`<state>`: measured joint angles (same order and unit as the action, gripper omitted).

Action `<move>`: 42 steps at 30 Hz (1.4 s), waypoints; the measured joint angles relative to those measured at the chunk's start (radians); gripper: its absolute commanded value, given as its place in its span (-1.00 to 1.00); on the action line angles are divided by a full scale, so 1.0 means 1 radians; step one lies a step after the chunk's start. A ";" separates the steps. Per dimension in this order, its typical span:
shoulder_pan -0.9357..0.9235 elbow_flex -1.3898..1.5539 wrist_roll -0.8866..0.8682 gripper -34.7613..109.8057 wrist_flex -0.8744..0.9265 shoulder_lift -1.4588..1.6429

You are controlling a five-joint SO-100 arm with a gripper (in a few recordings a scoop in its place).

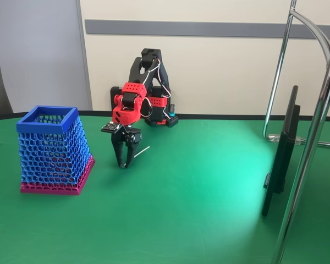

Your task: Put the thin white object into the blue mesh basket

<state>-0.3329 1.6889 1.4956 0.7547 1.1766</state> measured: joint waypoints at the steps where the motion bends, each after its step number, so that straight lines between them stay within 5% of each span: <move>1: 0.000 -0.002 0.000 -0.45 0.000 0.000; 12: 0.009 -0.032 -0.014 -0.51 0.000 -0.003; 27: 0.074 -0.373 -0.423 -0.51 -0.184 -0.002; 42: -0.012 -0.407 -0.193 -0.51 -0.686 0.209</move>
<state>-0.3451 1.2824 1.3023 0.0690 1.3852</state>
